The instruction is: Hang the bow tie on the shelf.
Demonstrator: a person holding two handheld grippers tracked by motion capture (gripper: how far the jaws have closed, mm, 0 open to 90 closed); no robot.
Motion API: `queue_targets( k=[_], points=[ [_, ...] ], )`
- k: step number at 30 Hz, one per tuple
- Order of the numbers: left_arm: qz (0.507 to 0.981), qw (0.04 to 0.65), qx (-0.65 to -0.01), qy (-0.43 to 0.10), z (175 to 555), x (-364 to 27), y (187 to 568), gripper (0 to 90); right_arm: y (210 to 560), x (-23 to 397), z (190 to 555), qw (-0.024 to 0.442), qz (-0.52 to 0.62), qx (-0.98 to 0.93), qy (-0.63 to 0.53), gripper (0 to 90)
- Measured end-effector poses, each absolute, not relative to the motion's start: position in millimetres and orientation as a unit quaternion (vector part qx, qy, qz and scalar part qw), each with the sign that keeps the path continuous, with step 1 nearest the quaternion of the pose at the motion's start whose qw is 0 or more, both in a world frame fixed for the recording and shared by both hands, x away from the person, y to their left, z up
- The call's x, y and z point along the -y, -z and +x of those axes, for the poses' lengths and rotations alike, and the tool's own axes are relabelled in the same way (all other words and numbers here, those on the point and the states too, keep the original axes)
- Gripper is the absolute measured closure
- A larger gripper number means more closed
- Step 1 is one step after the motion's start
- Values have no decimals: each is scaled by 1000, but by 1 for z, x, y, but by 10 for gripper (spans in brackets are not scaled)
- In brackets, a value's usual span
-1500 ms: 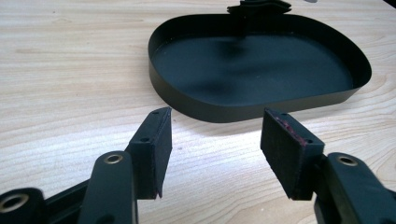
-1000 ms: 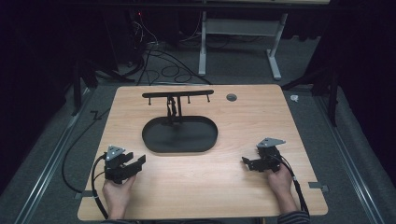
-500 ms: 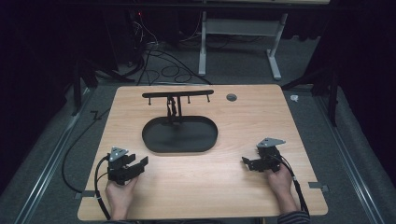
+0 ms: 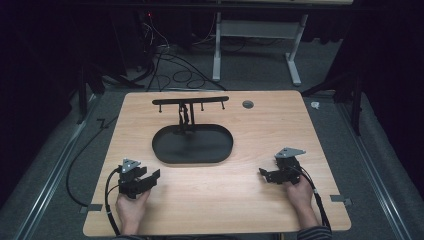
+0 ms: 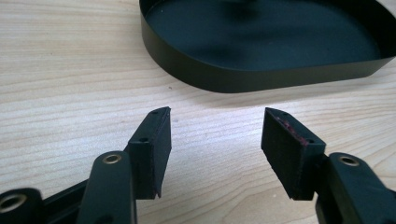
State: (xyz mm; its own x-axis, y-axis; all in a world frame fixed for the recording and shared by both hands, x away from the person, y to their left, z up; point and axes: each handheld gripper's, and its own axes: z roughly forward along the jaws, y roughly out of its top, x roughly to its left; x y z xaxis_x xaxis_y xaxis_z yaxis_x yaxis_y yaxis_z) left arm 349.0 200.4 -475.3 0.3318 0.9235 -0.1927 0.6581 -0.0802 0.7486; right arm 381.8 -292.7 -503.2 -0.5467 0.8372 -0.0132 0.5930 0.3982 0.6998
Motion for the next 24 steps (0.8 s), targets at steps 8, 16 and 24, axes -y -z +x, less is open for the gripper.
queue_targets(
  k=[8,16,24],
  points=[
    [717,381,-558,-171,351,-202,481,433,503,293,382,185,439,-815,-330,143],
    [720,368,-560,-183,354,-199,487,433,503,293,382,185,439,-815,-329,143],
    [713,367,-564,-197,354,-198,497,436,503,293,382,185,439,-815,-329,143]
  ],
)
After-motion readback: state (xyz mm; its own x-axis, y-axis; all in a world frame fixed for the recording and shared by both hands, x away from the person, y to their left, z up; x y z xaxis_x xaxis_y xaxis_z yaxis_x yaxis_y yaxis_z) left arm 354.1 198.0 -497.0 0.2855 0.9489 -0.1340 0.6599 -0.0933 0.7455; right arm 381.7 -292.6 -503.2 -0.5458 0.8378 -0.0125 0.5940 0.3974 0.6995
